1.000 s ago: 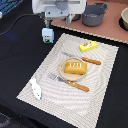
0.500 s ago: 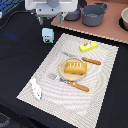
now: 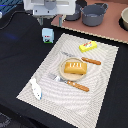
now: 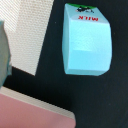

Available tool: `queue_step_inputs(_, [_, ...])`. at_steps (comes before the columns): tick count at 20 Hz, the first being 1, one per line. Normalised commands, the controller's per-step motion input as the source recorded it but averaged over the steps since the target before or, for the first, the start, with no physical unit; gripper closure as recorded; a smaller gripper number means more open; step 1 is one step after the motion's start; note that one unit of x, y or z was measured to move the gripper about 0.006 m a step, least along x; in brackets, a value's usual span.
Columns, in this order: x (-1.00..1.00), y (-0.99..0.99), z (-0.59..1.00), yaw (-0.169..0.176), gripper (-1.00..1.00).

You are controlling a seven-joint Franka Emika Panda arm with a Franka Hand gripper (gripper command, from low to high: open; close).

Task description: Interact with the objects in diverse but meaningful ways.

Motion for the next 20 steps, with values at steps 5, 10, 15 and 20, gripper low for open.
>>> queue_step_inputs(5, [-0.31,0.07,-0.23,-0.063,-1.00])
queue_step_inputs(10, [-0.49,0.08,-0.22,-0.041,-1.00])
queue_step_inputs(15, [-0.59,0.12,-0.27,-0.029,-1.00])
queue_step_inputs(20, [-0.47,0.14,-0.39,-0.031,-1.00])
